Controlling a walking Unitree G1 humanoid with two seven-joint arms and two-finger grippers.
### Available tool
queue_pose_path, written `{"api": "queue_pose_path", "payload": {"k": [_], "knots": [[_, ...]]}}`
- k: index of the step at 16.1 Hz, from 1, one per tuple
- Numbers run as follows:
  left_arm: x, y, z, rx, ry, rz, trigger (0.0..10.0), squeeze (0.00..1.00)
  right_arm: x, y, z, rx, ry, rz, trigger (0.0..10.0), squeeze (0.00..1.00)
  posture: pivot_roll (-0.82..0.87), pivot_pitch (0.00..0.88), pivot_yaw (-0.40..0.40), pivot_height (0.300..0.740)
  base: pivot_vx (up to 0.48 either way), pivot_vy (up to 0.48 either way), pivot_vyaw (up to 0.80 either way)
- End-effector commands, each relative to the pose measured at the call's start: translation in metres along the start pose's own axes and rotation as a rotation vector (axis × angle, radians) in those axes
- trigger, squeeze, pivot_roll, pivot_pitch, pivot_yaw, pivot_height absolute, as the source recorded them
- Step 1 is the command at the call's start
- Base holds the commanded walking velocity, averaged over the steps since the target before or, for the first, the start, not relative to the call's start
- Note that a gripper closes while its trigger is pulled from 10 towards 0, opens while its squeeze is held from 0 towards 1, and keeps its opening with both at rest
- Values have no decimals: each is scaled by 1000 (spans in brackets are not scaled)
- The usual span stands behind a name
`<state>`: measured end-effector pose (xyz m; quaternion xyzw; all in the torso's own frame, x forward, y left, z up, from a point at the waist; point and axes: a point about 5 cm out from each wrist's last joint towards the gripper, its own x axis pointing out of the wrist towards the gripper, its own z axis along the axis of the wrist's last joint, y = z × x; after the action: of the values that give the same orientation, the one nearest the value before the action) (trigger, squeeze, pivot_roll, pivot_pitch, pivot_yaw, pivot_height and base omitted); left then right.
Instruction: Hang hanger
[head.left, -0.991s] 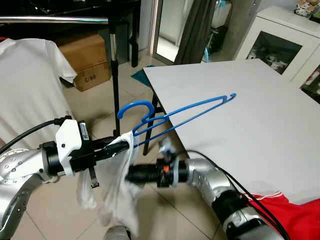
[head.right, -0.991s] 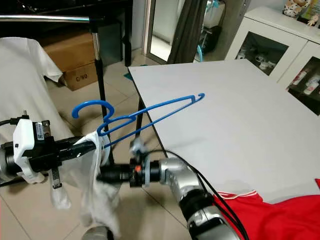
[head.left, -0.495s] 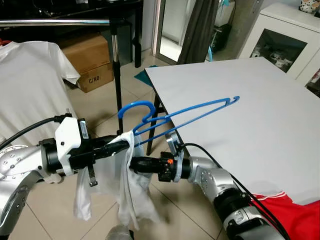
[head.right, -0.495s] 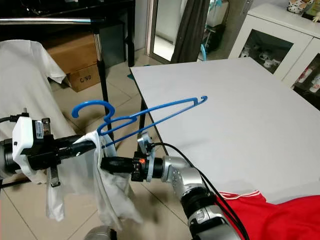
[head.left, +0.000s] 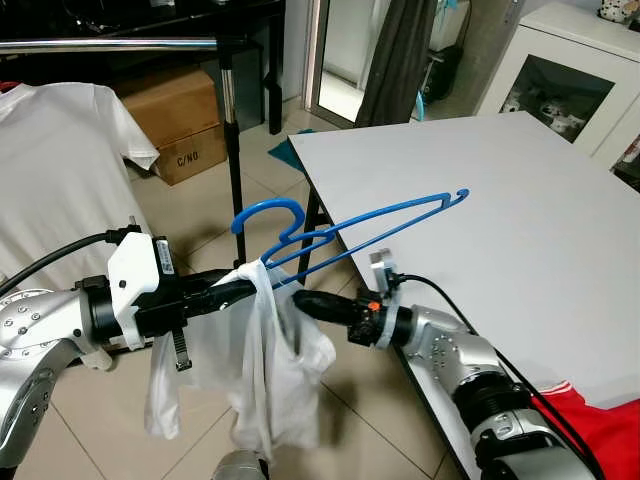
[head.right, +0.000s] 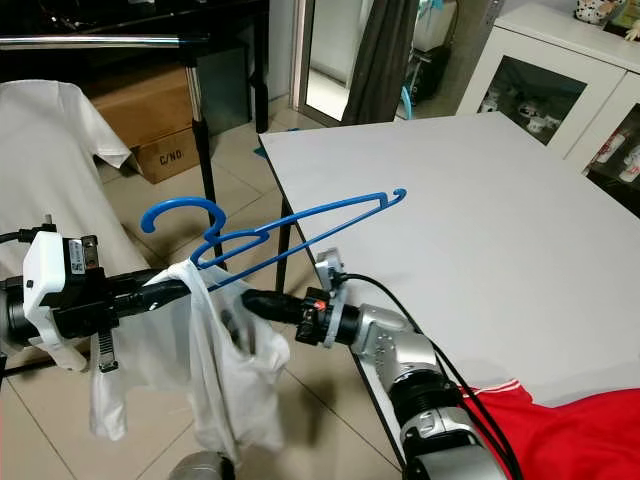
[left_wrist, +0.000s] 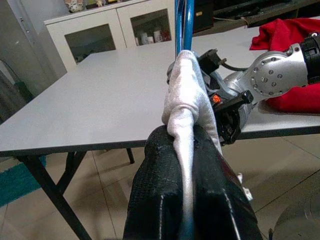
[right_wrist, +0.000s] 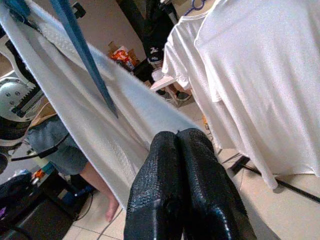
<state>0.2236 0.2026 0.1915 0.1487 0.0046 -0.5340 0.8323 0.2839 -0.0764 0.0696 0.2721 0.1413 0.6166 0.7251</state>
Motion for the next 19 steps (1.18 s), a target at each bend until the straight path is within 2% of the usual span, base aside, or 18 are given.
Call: {"api": "queue_pose_path", "payload": {"k": [1, 5, 6, 7, 8, 10, 15, 19], "knots": [[-3, 3, 6, 21, -12, 12, 0, 0, -3, -2, 7, -20, -21, -16, 0, 145, 132, 16, -23, 740, 0, 0, 0], [-5, 4, 6, 21, -10, 18, 0, 0, -21, -4, 10, -57, -15, -52, 0, 137, 126, 16, -4, 740, 0, 0, 0], [-5, 5, 6, 23, -8, 18, 0, 0, -24, -2, 6, -87, 29, -47, 8392, 137, 125, 16, -1, 740, 0, 0, 0], [-5, 6, 7, 29, -2, 16, 0, 0, -27, 2, -2, -137, 94, -39, 10000, 408, 122, 15, 3, 740, 0, 0, 0], [-5, 6, 6, 31, 1, 14, 0, 0, -29, 4, -7, -163, 135, -30, 10000, 1000, 119, 15, 7, 740, 0, 0, 0], [-4, 8, 6, 34, 5, 8, 0, 0, -31, 11, -16, -231, 219, -1, 10000, 1000, 116, 14, 11, 740, 0, 0, 0], [-3, 11, 6, 40, 5, -1, 0, 0, -21, 20, -26, -357, 289, 41, 10000, 1000, 107, 7, 20, 740, 0, 0, 0], [-3, 12, 6, 42, 10, -11, 0, 0, -10, 20, -40, -375, 332, 35, 10000, 1000, 112, 8, 30, 740, 0, 0, 0]]}}
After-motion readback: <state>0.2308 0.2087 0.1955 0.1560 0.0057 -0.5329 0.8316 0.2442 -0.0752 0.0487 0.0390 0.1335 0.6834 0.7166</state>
